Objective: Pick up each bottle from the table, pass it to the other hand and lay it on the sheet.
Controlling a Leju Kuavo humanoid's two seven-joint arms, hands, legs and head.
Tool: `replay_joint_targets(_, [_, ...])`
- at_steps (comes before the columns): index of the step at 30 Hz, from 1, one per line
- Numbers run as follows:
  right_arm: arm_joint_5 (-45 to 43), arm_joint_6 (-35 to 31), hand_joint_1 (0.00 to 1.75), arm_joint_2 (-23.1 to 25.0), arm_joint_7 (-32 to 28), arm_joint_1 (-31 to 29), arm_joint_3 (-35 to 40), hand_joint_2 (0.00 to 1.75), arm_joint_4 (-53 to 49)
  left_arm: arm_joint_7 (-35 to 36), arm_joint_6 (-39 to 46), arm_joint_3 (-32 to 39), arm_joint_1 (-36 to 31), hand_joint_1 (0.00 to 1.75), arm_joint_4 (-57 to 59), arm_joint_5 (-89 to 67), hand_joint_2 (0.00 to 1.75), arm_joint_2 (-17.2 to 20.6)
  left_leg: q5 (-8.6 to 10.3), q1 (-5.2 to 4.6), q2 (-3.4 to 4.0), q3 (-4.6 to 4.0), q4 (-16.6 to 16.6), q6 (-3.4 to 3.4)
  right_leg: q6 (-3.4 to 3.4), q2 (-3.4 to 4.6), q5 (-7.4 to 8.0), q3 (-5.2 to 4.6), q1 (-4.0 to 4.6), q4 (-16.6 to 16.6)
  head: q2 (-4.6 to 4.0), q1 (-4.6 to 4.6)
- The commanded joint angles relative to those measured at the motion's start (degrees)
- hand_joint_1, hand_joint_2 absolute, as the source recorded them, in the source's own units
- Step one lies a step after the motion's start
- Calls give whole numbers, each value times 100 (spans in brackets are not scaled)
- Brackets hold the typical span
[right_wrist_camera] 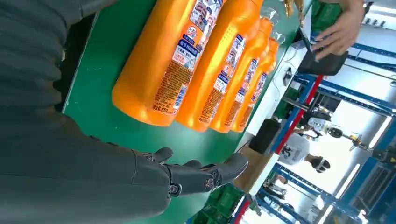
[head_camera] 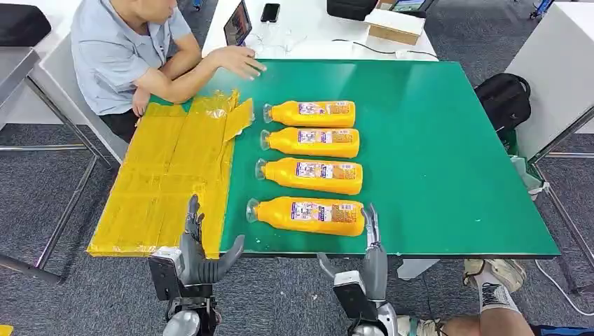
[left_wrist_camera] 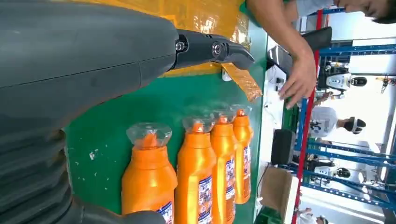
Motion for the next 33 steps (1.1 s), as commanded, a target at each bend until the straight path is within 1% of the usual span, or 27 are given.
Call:
replay_joint_targets(1, [1,-36,0,-77,4,-149,180,175,303,105,-2,-98,-130,0,241,-2,175,82,-15,5,13,39,-5,-8,-14,2,-12,39,8,-8,0,0])
replay_joint_targets(4, [157,-77,0,-67,4,-169,200,175,394,153,7,-71,-30,0,95,8,175,108,-30,8,26,68,-4,-13,-23,9,-23,66,13,-9,0,0])
replay_joint_targets(5, [302,-133,0,-76,4,-188,199,175,429,183,-1,-59,6,0,36,7,175,118,-12,4,14,31,-5,-7,-12,5,-8,29,6,-7,0,0])
replay_joint_targets(6, [473,-219,0,-104,4,-209,203,175,462,203,-9,-50,26,0,3,4,175,123,-19,6,20,44,-4,-9,-15,8,-14,42,9,-7,0,0])
replay_joint_targets(7, [872,-387,0,-194,81,-273,200,175,539,228,-20,-35,56,0,-28,-9,175,133,-10,4,15,24,-4,-6,-10,7,-5,23,6,-7,0,0])
replay_joint_targets(8, [1489,-387,0,-262,286,-322,29,175,512,239,-35,-25,69,0,-32,-21,175,140,-17,5,22,40,-5,-8,-13,12,-10,37,8,-8,0,0])
replay_joint_targets(9, [1647,-385,0,-326,352,-377,-50,175,497,240,-43,-28,70,0,-32,-26,175,147,-6,3,12,19,-6,-4,-7,5,-3,20,5,-8,0,0])
replay_joint_targets(10, [1772,-380,0,-433,502,-426,-75,175,480,234,-61,-12,74,0,-39,-38,175,140,-10,3,16,30,-6,-5,-10,6,-5,31,6,-10,0,0])
replay_joint_targets(13, [1773,-327,0,-499,545,-477,-120,175,449,231,-70,-1,74,0,-41,-46,175,134,-15,3,15,40,-4,-5,-12,3,-10,42,6,-10,0,0])
replay_joint_targets(15, [1773,-327,0,-499,545,-477,-120,175,449,231,-70,-1,74,0,-41,-46,175,134,-6,0,6,20,-5,-3,-7,1,-4,21,2,-7,0,0])
replay_joint_targets(16, [1774,-331,0,-475,541,-468,-105,175,447,231,-70,-2,70,0,-43,-46,175,129,-15,2,12,38,-3,-5,-12,3,-11,40,5,-8,0,2])
replay_joint_targets(17, [1773,-332,0,-461,539,-455,-97,175,449,231,-70,-2,71,0,-41,-46,175,129,-8,1,9,25,-6,-4,-9,2,-5,28,4,-9,0,0])
replay_joint_targets(18, [2056,-317,0,-548,794,-502,-70,175,510,223,-87,3,71,0,-46,-48,175,128,-16,2,17,37,-4,-7,-13,8,-10,38,6,-8,0,0])
replay_joint_targets(19, [2196,-255,0,-651,978,-564,-86,175,500,215,-109,18,80,0,-60,-51,175,123,-9,-1,10,23,-5,-5,-9,3,-5,25,3,-7,0,0])
replay_joint_targets(20, [2471,-98,0,-832,1319,-758,-124,175,616,205,-152,29,90,0,-85,-48,175,122,-14,2,12,36,-6,-8,-13,2,-9,39,7,-9,0,0])
replay_joint_targets(21, [2505,127,0,-968,1485,-941,-175,175,744,204,-194,29,88,0,-87,-44,175,122,-9,-1,9,27,-6,-5,-9,2,-6,29,3,-8,0,0])
replay_joint_targets(22, [2551,350,0,-1085,1611,-1137,-218,175,918,205,-216,36,86,0,-81,-43,175,119,-16,1,20,40,-4,-6,-12,9,-9,41,5,-9,0,-2])
replay_joint_targets(23, [2602,491,0,-1160,1667,-1308,-242,175,1085,204,-239,40,79,0,-69,-45,175,117,-6,-5,20,20,-4,-1,-5,14,1,19,-1,-7,0,-2])
replay_joint_targets(24, [2702,679,0,-1228,1742,-1519,-302,175,1408,209,-273,58,65,0,-8,-49,175,114,-12,-4,26,35,-4,-3,-8,16,-3,34,1,-8,0,-2])
replay_joint_targets(26, [3009,861,0,-1292,1719,-1936,-208,175,2030,157,-362,104,14,0,111,-67,175,103,-2,-4,17,18,-6,0,-3,11,5,19,-1,-9,0,-2])
replay_joint_targets(27, [3081,949,0,-1290,1736,-2135,-126,175,2253,147,-397,121,-20,0,136,-79,175,96,-6,-3,18,34,-7,-1,-6,9,2,36,1,-14,0,0])
replay_joint_targets(29, [3130,957,0,-1246,1792,-2271,-91,175,2369,148,-416,144,-56,0,151,-86,175,80,-1,-6,23,21,-6,1,-3,17,7,21,-2,-9,0,0])
replay_joint_targets(30, [3130,957,0,-1246,1792,-2271,-91,175,2369,148,-416,144,-56,0,151,-86,175,80,-6,-6,34,30,-4,-2,-6,25,6,28,0,-8,0,-2])
replay_joint_targets(32, [3136,931,0,-1226,1798,-2249,-84,175,2362,148,-417,143,-55,0,147,-87,175,77,3,-9,12,24,-5,6,-2,4,4,27,-3,-8,0,0])
replay_joint_targets(33, [3142,925,0,-1230,1806,-2221,-67,175,2331,150,-422,143,-48,0,134,-90,175,76,-1,-6,12,34,-4,5,-6,2,0,37,1,-10,0,0])
